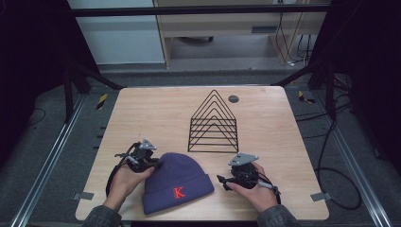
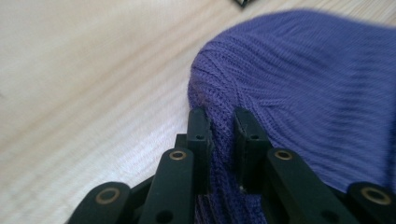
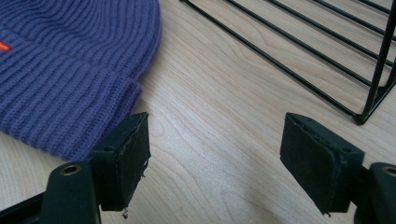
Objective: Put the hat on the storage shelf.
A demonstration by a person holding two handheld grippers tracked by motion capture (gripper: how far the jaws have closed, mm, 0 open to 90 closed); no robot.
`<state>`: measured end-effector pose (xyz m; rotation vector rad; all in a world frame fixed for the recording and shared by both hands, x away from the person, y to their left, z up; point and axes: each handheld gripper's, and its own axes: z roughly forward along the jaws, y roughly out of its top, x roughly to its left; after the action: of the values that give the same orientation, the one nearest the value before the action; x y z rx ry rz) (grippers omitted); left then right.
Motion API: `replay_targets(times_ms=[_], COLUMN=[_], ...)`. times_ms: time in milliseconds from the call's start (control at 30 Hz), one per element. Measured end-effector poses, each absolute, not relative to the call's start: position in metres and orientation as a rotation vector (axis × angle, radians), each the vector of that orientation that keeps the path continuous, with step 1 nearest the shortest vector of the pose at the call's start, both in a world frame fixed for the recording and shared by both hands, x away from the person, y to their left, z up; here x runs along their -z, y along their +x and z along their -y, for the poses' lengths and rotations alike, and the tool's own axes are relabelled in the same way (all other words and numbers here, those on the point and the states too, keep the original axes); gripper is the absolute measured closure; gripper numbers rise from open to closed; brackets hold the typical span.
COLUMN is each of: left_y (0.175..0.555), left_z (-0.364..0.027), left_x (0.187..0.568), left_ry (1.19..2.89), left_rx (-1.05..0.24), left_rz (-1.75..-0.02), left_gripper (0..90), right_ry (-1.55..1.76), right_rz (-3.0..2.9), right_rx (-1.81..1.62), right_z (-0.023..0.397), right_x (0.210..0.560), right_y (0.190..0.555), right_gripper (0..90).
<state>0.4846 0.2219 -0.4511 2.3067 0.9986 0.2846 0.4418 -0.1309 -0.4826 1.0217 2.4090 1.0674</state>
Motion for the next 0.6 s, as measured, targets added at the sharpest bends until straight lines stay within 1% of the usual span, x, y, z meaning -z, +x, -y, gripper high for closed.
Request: replay_targets(times_ms=[300, 467, 600], left_y=[0.457, 0.445, 0.444], left_z=[-0.209, -0.203, -0.201], left_x=[0.407, 0.386, 0.376], left_ry=[2.296, 2.291, 2.291], left_rx=[-0.455, -0.506, -0.507], left_rz=[-0.815, -0.741, -0.72], left_gripper=[78.5, 79.0, 79.5], right_ry=[0.99, 0.974, 0.975], right_rz=[-2.409, -2.405, -2.409], right_rx=[-1.114, -1.139, -1.139], right_z=[0.129, 0.127, 0.126], right_x=[0.478, 0.477, 0.477], right_y=[0.438, 0.436, 0.435], right_gripper=[22.2, 20.6, 20.2])
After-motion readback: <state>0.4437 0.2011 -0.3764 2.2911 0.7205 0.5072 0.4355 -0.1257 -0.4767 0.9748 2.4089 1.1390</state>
